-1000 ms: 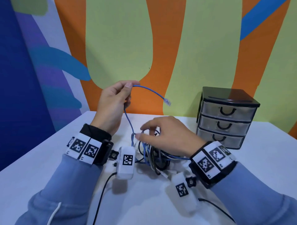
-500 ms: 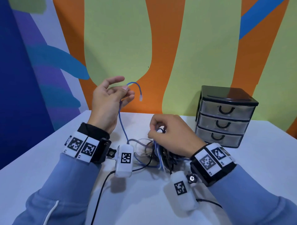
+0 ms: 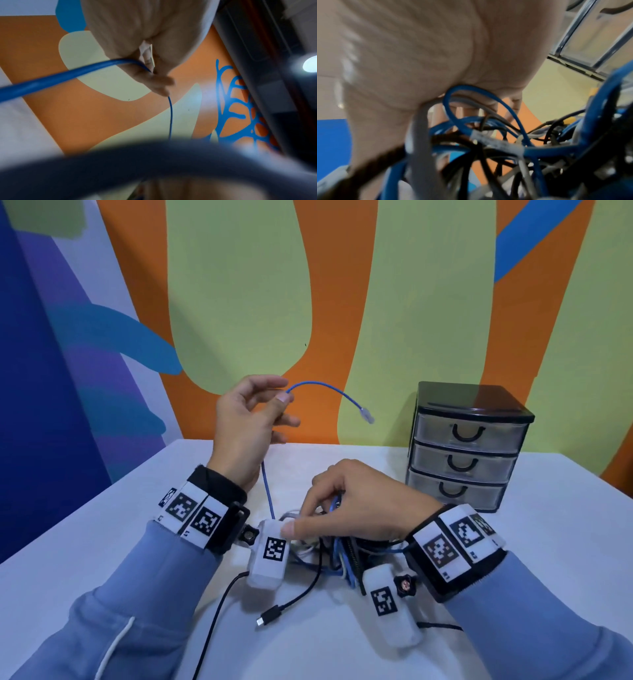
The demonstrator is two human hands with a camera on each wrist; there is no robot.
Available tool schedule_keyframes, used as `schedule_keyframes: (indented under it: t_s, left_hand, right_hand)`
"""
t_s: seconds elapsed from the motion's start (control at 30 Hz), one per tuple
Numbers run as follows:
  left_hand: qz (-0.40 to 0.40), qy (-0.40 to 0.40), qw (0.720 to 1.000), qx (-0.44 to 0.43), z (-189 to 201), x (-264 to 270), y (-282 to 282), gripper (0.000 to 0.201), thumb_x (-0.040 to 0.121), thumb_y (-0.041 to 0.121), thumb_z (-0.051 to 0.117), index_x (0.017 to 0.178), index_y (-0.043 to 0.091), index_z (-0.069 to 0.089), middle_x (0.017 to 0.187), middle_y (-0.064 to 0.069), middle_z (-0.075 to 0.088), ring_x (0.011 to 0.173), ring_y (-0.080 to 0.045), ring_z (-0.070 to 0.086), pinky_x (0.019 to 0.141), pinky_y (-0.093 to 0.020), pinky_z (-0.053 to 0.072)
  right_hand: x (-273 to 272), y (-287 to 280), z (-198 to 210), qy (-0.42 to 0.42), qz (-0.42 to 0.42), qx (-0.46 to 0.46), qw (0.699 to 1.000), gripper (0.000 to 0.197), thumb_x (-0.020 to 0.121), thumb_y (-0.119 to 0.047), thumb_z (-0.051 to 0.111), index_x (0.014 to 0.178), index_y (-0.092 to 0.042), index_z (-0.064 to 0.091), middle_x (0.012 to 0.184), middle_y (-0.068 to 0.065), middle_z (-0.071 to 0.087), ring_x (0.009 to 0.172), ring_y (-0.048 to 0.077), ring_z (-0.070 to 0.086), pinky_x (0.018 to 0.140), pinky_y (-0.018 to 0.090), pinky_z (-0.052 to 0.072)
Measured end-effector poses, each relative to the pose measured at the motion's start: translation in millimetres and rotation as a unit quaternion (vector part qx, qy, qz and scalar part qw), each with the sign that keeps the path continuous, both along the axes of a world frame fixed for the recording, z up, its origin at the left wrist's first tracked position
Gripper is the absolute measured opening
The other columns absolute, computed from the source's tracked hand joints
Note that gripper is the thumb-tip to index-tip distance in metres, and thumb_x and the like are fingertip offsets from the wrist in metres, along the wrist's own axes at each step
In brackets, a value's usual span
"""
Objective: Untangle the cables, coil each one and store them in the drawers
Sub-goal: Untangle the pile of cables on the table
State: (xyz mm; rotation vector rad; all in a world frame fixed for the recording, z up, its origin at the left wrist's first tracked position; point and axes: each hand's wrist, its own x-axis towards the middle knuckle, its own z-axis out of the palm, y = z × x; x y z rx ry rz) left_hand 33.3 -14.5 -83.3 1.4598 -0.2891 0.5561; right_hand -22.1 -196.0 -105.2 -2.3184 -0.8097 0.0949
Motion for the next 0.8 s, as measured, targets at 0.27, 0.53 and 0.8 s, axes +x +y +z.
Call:
schedule_keyframes:
  t_s: [0.27,0.53,0.8]
  left_hand:
    - [0.042,-0.077,0.962,0.257,41.1,47.7,6.2,0.008,0.096,0.008,0.073,0.100,0.013,0.078,0.096,-0.004,0.081,0.078,0.002,0.068,0.069,-0.014,0.045]
    - [0.094,-0.053,0.978,0.181,53.2,79.9,21.8,0.010,0.097,0.004,0.069,0.101,0.008,0.077,0.097,-0.021,0.077,0.051,-0.001,0.051,0.048,-0.017,0.041]
    - [0.034,0.059,0.962,0.264,-13.9,49.3,22.8,0.010,0.102,0.011,0.068,0.104,0.017,0.077,0.105,-0.006,0.075,0.058,-0.014,0.064,0.052,-0.021,0.049]
  right_hand:
    - [32.1,-13.8,-15.1,-0.134,-0.136,0.179,0.965,0.048,0.107,-0.047,0.052,0.077,-0.011,0.057,0.073,0.017,0.062,0.071,0.034,0.059,0.071,0.048,0.050]
    - [39.9,-19.5,-16.7,-0.135,-0.240,0.306,0.911,0.050,0.111,-0.045,0.043,0.082,-0.004,0.042,0.069,0.003,0.039,0.063,0.018,0.038,0.063,0.038,0.037]
    - [39.3,-18.1,-16.3,-0.105,-0.286,0.423,0.853,0.046,0.111,-0.043,0.043,0.076,-0.014,0.040,0.069,0.006,0.031,0.062,0.020,0.030,0.061,0.035,0.029]
